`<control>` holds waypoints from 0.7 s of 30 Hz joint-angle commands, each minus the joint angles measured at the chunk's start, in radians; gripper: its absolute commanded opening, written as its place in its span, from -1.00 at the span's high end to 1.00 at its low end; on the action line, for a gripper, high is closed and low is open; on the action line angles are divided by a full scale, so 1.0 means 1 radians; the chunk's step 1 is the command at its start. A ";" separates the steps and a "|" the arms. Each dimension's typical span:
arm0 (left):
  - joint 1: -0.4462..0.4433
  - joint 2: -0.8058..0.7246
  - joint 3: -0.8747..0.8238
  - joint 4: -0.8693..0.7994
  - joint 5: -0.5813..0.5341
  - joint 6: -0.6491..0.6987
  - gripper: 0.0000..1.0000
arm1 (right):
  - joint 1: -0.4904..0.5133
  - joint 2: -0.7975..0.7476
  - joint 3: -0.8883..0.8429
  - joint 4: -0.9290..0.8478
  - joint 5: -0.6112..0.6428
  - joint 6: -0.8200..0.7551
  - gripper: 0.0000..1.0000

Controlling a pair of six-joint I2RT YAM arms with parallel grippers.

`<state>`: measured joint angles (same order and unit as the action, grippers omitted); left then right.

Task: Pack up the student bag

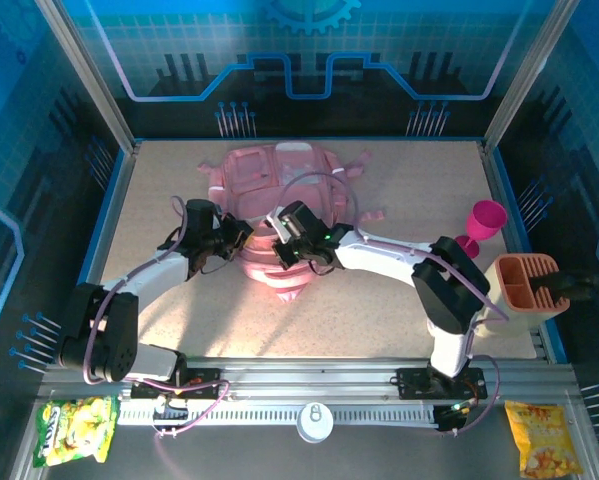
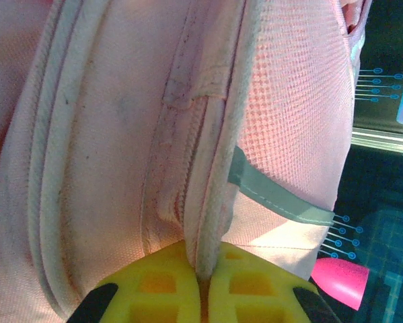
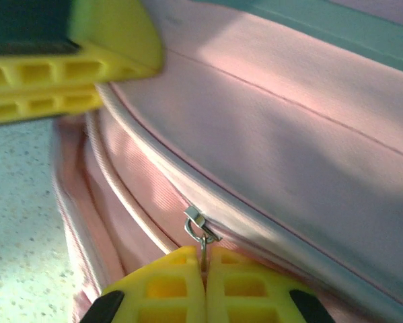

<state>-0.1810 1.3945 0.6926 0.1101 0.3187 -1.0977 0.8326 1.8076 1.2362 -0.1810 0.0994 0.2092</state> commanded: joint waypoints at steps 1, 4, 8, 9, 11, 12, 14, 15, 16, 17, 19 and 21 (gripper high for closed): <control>0.026 0.013 0.040 -0.016 -0.042 0.059 1.00 | -0.041 -0.092 -0.070 -0.098 0.070 -0.001 0.97; 0.039 0.024 0.052 -0.051 -0.023 0.101 1.00 | -0.087 -0.132 -0.113 -0.115 0.094 -0.015 0.95; 0.060 0.037 0.088 -0.127 0.004 0.194 1.00 | -0.168 -0.169 -0.142 -0.141 0.086 -0.048 0.87; 0.065 0.041 0.101 -0.154 0.011 0.226 1.00 | -0.188 -0.171 -0.137 -0.160 0.085 -0.061 0.83; 0.076 0.047 0.126 -0.201 0.023 0.290 1.00 | -0.217 -0.164 -0.117 -0.196 0.104 -0.087 0.80; 0.081 0.049 0.140 -0.229 0.025 0.324 1.00 | -0.233 -0.155 -0.102 -0.215 0.110 -0.101 0.76; 0.089 0.057 0.171 -0.279 0.031 0.393 1.00 | -0.260 -0.133 -0.065 -0.245 0.097 -0.136 0.69; 0.093 0.066 0.191 -0.314 0.032 0.431 1.00 | -0.273 -0.120 -0.048 -0.252 0.087 -0.153 0.65; 0.096 0.073 0.205 -0.336 0.033 0.461 1.00 | -0.284 -0.109 -0.031 -0.259 0.075 -0.165 0.63; 0.099 0.082 0.221 -0.356 0.041 0.499 1.00 | -0.296 -0.094 -0.011 -0.267 0.059 -0.181 0.62; 0.108 0.097 0.250 -0.399 0.047 0.546 1.00 | -0.316 -0.069 0.028 -0.281 0.038 -0.209 0.61; 0.112 0.107 0.272 -0.418 0.066 0.591 1.00 | -0.339 -0.037 0.071 -0.293 0.028 -0.231 0.59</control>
<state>-0.1013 1.4853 0.9161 -0.2073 0.3878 -0.6659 0.5476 1.7275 1.2457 -0.3828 0.1059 0.0414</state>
